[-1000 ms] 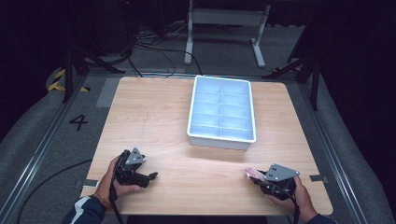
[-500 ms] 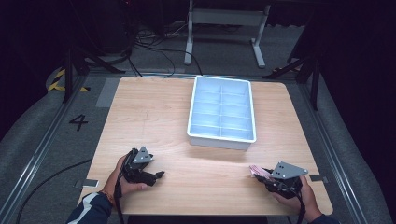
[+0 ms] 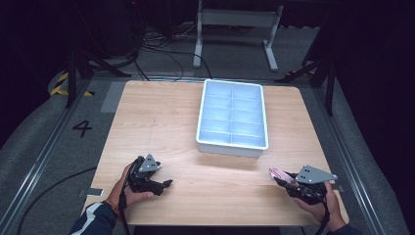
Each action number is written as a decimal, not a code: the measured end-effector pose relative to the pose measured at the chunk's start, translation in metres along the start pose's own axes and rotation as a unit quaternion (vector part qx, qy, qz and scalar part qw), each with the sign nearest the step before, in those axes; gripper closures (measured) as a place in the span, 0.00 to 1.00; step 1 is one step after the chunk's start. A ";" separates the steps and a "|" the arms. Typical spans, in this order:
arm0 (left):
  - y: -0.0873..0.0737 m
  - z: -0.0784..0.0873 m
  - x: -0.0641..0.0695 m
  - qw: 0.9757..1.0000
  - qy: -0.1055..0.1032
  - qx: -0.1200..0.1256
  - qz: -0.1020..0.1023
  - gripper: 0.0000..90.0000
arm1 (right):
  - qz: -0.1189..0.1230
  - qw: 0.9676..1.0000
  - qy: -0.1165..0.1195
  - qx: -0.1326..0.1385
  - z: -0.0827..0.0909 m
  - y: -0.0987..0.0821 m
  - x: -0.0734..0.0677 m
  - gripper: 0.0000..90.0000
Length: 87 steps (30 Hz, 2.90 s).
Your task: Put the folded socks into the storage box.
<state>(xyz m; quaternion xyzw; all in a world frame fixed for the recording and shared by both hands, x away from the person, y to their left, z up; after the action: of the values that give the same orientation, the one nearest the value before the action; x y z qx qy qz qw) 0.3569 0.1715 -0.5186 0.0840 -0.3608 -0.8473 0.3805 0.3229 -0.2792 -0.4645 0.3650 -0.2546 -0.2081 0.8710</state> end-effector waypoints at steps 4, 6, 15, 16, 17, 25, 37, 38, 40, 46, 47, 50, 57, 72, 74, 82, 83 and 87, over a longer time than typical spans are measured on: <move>0.000 0.000 0.000 1.000 0.000 0.000 0.000 0.21 | 0.004 1.000 -0.002 0.004 0.003 0.003 0.004 0.78; 0.000 0.000 0.000 1.000 0.000 0.001 0.000 0.21 | 0.004 1.000 -0.003 0.006 0.004 0.005 0.006 0.78; 0.000 0.000 0.000 1.000 0.000 0.001 0.000 0.21 | 0.007 1.000 0.002 0.017 0.006 0.015 0.020 0.78; 0.000 0.000 0.000 1.000 0.000 0.001 0.000 0.21 | 0.007 1.000 0.002 0.018 0.006 0.016 0.021 0.78; 0.000 0.000 0.000 1.000 0.000 0.001 0.000 0.21 | 0.011 1.000 0.002 0.021 0.006 0.017 0.022 0.78; 0.000 0.000 0.000 1.000 0.000 0.001 0.000 0.21 | 0.013 1.000 0.002 0.023 0.007 0.023 0.028 0.78; 0.000 0.000 0.000 1.000 0.000 0.001 0.000 0.21 | 0.015 0.999 -0.003 0.033 0.012 0.036 0.039 0.78; 0.000 0.000 0.000 1.000 0.000 0.001 0.000 0.21 | 0.015 0.999 -0.003 0.033 0.012 0.036 0.039 0.78; 0.000 0.000 0.000 1.000 0.000 0.001 0.000 0.21 | 0.016 0.999 -0.004 0.034 0.011 0.037 0.040 0.78; 0.000 0.000 0.000 1.000 0.000 0.002 0.001 0.21 | 0.020 0.999 -0.005 0.033 0.009 0.043 0.044 0.77; 0.000 0.000 0.000 1.000 0.000 0.002 0.001 0.21 | 0.020 0.999 -0.005 0.033 0.009 0.043 0.044 0.77; 0.000 0.000 0.000 1.000 0.000 0.001 0.001 0.21 | 0.022 0.999 -0.005 0.032 0.008 0.046 0.046 0.77; 0.000 0.000 0.000 1.000 0.002 0.001 -0.001 0.21 | 0.028 0.999 -0.006 0.037 0.008 0.058 0.050 0.77; 0.000 0.000 0.000 1.000 0.002 0.003 -0.001 0.21 | 0.044 0.998 0.001 0.040 0.004 0.080 0.058 0.77; 0.000 0.000 0.000 1.000 0.002 0.003 0.000 0.21 | 0.046 0.998 0.002 0.039 0.004 0.082 0.059 0.77; 0.000 0.000 0.000 1.000 0.002 0.003 0.000 0.21 | 0.055 0.998 0.008 0.028 0.002 0.093 0.065 0.77; 0.000 0.000 0.000 1.000 0.002 0.003 0.000 0.21 | 0.056 0.998 0.009 0.027 0.002 0.095 0.067 0.77; 0.000 0.000 0.000 1.000 0.002 0.003 0.000 0.21 | 0.061 0.998 0.010 0.021 0.000 0.101 0.072 0.77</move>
<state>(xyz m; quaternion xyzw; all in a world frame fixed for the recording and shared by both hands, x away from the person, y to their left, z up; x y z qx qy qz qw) 0.3565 0.1716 -0.5187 0.0867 -0.3625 -0.8460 0.3812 0.3973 -0.2529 -0.3689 0.3690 -0.2719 -0.1460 0.8767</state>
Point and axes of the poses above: each handheld gripper's, and its own axes: z roughly backward along the jaws, y roughly out of its top, x roughly to its right, the point moved 5 cm from there along -z, roughly forward along the jaws, and after that the axes turned 10 degrees about z, right-handed, at the moved point
